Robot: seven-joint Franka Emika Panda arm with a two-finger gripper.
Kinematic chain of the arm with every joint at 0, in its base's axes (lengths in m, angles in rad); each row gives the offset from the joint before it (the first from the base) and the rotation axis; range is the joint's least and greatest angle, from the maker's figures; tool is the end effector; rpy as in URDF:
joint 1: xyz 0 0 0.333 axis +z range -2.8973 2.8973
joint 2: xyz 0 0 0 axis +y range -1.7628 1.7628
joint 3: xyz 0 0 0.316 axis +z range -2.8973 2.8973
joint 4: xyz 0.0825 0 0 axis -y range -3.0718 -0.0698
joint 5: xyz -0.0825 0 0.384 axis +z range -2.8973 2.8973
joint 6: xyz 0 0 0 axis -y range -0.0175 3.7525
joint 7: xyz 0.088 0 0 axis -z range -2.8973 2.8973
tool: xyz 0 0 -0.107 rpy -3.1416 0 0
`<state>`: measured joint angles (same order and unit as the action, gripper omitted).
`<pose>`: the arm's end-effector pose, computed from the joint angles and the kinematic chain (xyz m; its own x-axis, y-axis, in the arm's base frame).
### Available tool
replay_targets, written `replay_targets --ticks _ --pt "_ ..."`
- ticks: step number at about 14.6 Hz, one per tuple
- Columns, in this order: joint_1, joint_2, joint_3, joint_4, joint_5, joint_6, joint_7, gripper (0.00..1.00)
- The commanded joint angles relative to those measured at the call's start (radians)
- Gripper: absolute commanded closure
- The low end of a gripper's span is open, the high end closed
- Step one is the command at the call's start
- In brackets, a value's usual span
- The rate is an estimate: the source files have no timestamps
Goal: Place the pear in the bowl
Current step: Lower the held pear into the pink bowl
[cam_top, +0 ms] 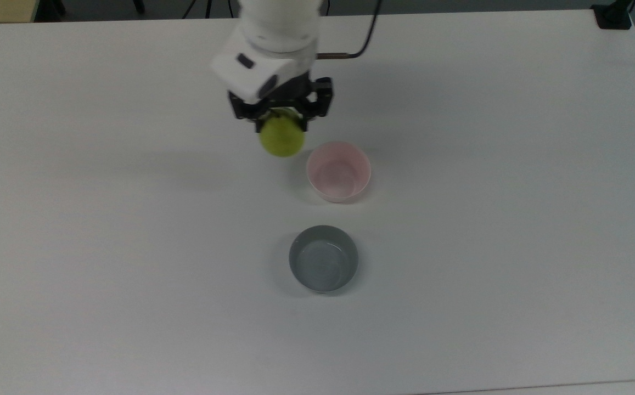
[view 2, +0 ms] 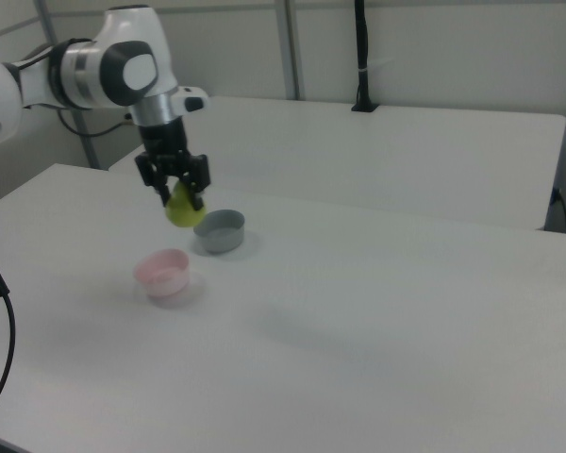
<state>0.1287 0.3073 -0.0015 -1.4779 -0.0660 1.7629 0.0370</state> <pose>0.6481 0.0771 0.4994 0.9945 0.1027 -0.0203 0.1038 -0.9924 0.0657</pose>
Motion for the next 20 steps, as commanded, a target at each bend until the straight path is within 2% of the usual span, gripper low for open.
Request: replay_targets --ticks 1,2,5,8,12,20 --pt "0.015 -0.013 0.073 -0.019 -0.018 -0.016 0.093 0.54" --pt "0.023 -0.013 0.09 -0.019 -0.018 -0.014 0.11 0.54" --pt "0.068 -0.008 0.095 -0.022 -0.028 -0.008 0.136 0.54" --pt "0.086 -0.004 0.095 -0.113 -0.037 0.1 0.142 0.54" --pt "0.092 0.039 0.095 -0.183 -0.066 0.193 0.164 0.54" --pt "0.082 0.104 0.092 -0.206 -0.112 0.27 0.187 0.53"
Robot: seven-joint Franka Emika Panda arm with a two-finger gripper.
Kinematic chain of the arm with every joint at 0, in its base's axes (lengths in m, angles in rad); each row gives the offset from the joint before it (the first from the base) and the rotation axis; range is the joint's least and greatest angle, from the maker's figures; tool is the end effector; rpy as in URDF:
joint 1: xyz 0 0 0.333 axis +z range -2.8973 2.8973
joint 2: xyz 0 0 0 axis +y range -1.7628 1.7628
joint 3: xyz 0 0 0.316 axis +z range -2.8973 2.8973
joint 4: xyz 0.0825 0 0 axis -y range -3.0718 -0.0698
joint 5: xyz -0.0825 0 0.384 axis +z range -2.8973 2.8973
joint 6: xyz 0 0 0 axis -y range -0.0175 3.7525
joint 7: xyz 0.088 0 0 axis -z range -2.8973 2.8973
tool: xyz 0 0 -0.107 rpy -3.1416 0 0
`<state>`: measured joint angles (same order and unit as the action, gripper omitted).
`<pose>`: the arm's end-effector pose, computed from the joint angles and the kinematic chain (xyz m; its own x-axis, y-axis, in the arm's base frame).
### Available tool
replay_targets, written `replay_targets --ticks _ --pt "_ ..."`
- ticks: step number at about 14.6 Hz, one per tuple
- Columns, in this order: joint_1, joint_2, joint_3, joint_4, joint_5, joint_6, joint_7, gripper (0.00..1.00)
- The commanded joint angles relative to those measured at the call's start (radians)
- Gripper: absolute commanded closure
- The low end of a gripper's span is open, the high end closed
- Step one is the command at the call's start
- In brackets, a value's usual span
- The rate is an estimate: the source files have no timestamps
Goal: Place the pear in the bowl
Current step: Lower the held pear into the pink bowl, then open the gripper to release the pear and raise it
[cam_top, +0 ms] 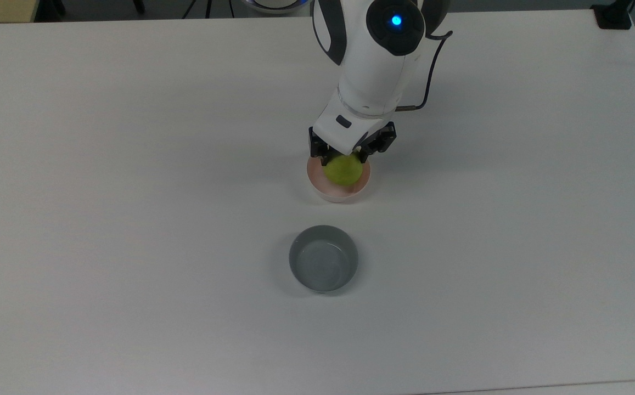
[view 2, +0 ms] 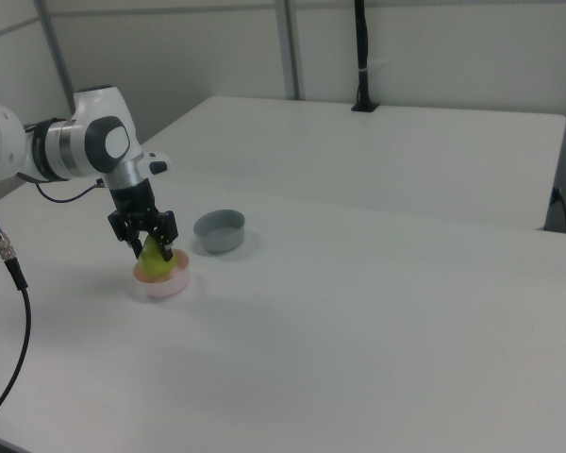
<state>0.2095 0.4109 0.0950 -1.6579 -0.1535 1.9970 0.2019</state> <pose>0.6333 0.1825 0.3671 0.9857 0.1607 -0.0510 0.1655 -0.9801 0.1094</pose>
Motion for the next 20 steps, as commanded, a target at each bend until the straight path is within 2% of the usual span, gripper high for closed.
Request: replay_targets --ticks 1,3,5,6,8,9,11,15,18,20 --pt "0.001 0.002 -0.005 -0.026 -0.026 0.036 0.022 0.53" --pt "-0.001 0.003 -0.005 -0.026 -0.027 0.036 0.022 0.5" --pt "-0.001 0.003 -0.008 -0.025 -0.028 0.036 0.022 0.42" --pt "-0.001 0.003 -0.009 -0.026 -0.028 0.036 0.022 0.33" --pt "-0.001 0.003 -0.011 -0.025 -0.026 0.036 0.022 0.28" --pt "-0.001 0.003 -0.011 -0.025 -0.026 0.034 0.027 0.2" --pt "-0.001 0.002 -0.011 -0.025 -0.026 0.033 0.04 0.12" --pt "-0.002 -0.003 -0.012 -0.02 -0.026 0.028 0.041 0.12" --pt "-0.016 -0.047 -0.012 -0.016 -0.023 -0.024 0.039 0.0" --pt "-0.024 -0.095 -0.012 -0.007 -0.015 -0.082 0.034 0.0"
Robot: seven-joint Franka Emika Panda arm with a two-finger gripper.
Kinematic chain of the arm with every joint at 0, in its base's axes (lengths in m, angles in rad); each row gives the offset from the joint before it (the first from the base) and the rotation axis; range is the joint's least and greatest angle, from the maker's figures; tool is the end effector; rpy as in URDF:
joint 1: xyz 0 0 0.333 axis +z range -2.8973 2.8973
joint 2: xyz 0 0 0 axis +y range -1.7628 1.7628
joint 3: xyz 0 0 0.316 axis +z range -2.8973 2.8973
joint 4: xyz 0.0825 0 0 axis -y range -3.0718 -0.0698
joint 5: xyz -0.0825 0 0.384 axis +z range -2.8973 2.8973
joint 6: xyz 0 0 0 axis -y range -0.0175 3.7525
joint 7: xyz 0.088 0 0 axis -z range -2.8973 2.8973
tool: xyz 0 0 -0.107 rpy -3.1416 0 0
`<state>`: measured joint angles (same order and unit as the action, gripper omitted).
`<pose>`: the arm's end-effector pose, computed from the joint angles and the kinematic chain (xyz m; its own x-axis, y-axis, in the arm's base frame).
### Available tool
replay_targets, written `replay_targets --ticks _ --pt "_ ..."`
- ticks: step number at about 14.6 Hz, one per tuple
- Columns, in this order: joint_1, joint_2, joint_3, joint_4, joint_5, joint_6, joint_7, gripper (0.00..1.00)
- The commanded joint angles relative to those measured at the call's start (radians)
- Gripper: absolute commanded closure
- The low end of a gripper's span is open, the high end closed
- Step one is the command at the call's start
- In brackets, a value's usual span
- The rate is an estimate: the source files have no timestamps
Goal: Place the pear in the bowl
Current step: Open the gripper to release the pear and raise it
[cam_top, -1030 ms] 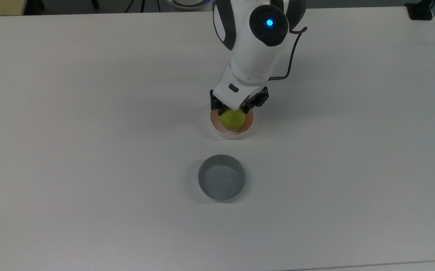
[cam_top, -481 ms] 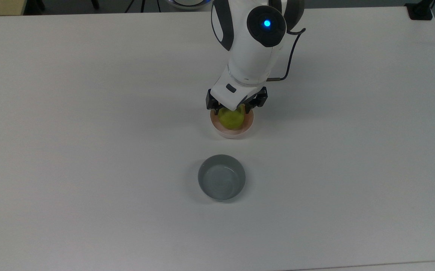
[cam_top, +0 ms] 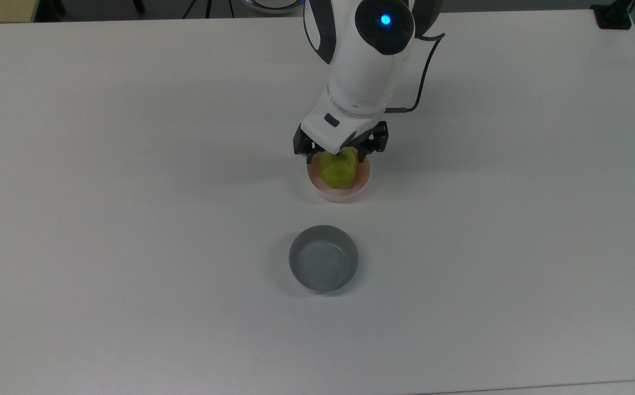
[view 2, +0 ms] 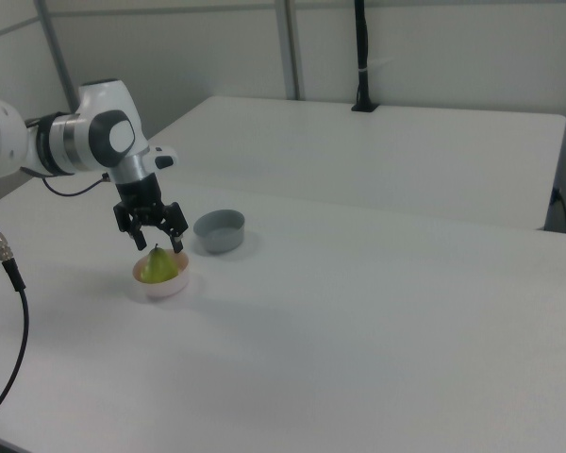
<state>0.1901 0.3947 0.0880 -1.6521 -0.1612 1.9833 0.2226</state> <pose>0.6372 0.1652 0.3792 0.9925 0.1164 -0.0388 0.1202 -0.9854 0.1209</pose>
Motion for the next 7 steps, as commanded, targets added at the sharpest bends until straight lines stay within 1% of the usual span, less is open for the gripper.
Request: replay_targets --ticks 1,3,5,7 --pt "-0.005 -0.095 -0.005 -0.011 -0.006 -0.095 0.011 0.0" --pt "-0.02 -0.126 -0.005 -0.005 -0.003 -0.125 -0.002 0.0" --pt "-0.031 -0.183 -0.005 -0.003 0.006 -0.159 -0.006 0.0" --pt "-0.055 -0.214 -0.004 0.034 0.009 -0.233 -0.032 0.0"
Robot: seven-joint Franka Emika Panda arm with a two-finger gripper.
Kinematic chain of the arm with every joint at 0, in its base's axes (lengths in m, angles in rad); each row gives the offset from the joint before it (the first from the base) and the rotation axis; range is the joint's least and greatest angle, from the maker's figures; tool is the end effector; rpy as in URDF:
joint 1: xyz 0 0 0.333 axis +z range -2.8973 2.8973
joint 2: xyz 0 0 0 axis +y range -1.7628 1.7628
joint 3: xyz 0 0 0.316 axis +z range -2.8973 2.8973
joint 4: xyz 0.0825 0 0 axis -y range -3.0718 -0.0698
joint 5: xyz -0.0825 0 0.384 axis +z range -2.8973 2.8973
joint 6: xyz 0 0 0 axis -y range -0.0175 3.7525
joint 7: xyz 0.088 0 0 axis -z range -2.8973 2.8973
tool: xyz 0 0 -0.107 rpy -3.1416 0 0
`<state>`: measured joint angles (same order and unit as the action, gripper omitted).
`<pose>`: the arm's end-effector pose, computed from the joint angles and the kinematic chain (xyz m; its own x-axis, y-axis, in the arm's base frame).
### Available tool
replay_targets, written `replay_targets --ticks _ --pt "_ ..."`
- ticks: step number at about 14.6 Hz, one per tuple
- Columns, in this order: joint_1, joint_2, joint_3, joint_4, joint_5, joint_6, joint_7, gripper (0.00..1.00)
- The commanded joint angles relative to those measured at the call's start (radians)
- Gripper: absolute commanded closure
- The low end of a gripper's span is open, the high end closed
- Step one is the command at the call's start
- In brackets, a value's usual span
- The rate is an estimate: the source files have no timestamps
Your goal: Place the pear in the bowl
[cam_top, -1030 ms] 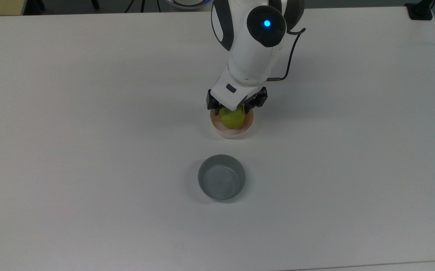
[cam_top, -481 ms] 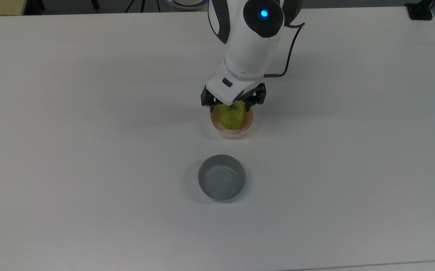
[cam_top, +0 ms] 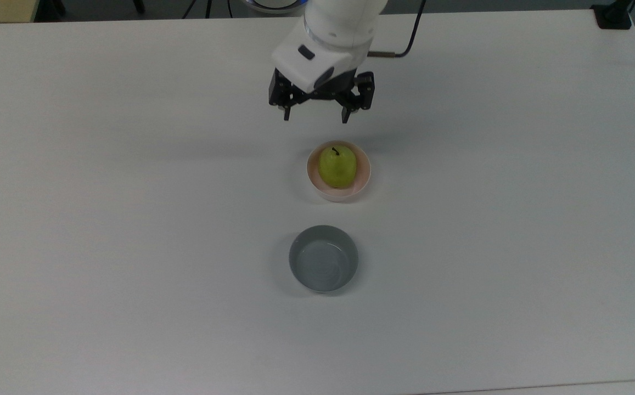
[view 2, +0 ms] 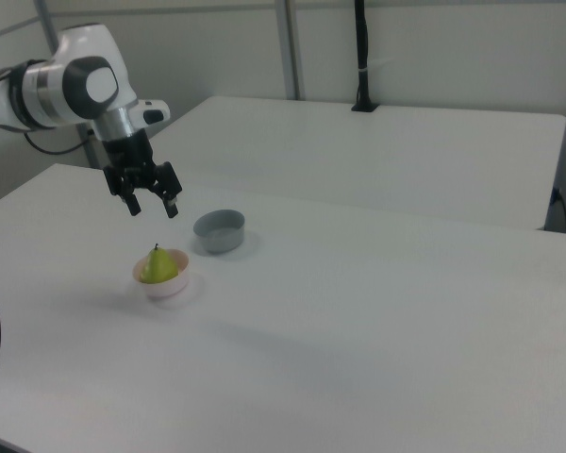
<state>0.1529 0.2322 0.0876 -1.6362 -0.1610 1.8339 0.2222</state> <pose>0.6147 0.1329 0.4791 0.9982 0.0604 -0.0057 0.0606 -0.9886 0.1381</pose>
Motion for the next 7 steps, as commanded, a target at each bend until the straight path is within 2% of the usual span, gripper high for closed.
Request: replay_targets --ticks 1,3,5,7 --pt "-0.021 -0.056 -0.008 0.044 0.024 -0.125 -0.076 0.0" --pt "-0.067 -0.089 -0.018 0.055 0.078 -0.148 -0.151 0.0" --pt "-0.122 -0.114 -0.026 0.056 0.089 -0.182 -0.213 0.0" --pt "-0.138 -0.122 -0.052 0.056 0.089 -0.183 -0.204 0.0"
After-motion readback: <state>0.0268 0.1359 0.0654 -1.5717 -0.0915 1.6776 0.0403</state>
